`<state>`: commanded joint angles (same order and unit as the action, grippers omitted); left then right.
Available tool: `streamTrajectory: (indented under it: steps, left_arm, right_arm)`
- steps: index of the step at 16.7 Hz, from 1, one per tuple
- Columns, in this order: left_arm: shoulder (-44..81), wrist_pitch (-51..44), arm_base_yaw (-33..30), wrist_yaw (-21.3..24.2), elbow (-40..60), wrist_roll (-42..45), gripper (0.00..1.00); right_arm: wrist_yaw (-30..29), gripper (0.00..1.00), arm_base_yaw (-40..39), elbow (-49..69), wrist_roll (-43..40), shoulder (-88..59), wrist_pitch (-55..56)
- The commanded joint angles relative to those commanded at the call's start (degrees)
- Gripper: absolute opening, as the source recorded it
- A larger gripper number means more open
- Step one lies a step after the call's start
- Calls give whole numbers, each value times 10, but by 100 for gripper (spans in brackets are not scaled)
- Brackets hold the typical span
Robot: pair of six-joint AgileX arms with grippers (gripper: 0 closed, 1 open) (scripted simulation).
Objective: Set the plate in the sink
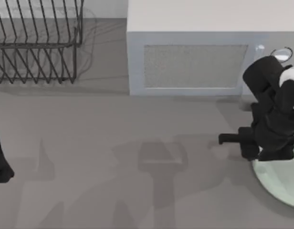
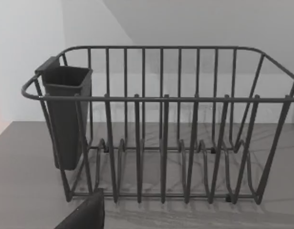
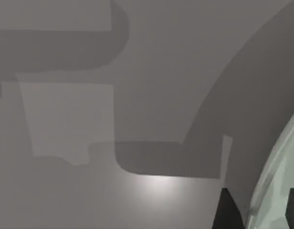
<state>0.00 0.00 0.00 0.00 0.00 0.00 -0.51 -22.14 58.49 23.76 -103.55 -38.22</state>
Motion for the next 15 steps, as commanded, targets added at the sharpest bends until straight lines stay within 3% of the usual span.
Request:
streamTrajectory:
  steps: [4, 8, 15]
  left_arm:
    - [0, 0, 0, 0, 0, 0, 100]
    - [0, 0, 0, 0, 0, 0, 100]
    - [0, 0, 0, 0, 0, 0, 100]
  right_arm:
    - [-8, 0, 2, 82, 6, 70, -88]
    - [-13, 0, 1, 251, 12, 128, -269]
    - [-3, 0, 7, 513, -4, 58, -542]
